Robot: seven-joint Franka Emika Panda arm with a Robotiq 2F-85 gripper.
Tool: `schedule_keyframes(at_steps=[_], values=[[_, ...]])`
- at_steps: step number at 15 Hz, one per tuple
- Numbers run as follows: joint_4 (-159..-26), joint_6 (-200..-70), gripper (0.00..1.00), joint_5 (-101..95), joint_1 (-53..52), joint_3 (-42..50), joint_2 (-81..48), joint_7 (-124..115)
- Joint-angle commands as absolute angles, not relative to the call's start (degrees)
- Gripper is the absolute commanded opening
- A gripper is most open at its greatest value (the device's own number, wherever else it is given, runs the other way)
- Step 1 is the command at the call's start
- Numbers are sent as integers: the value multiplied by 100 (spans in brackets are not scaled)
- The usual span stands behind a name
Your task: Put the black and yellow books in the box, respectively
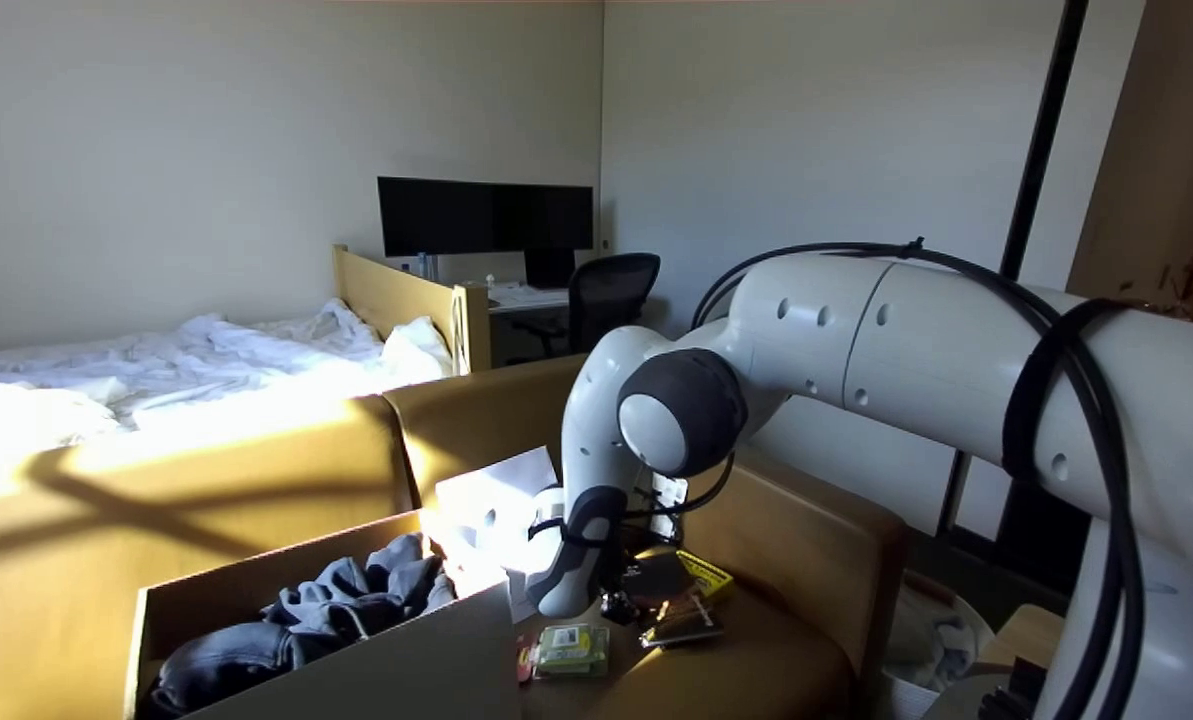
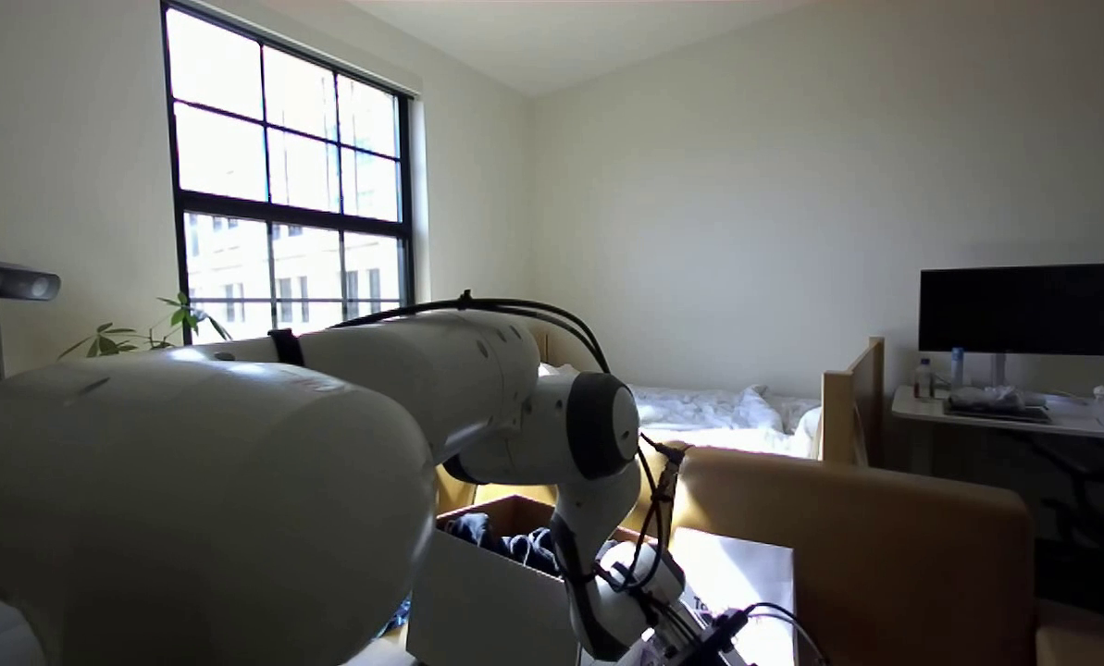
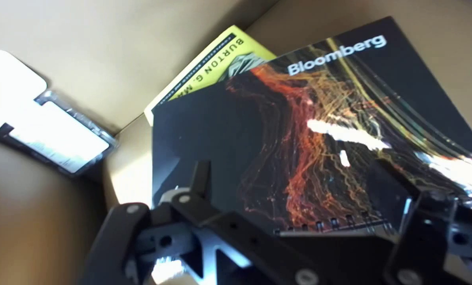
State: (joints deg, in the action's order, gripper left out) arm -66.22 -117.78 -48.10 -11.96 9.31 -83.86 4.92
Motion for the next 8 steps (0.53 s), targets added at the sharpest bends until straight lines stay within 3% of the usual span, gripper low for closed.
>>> schedule_keyframes(at_steps=[1, 8], values=[[-6521, -12003, 100, -4892, -1254, 960, -8143, 463], [-6788, -12528, 100, -4991, -1145, 825, -7992, 1098]])
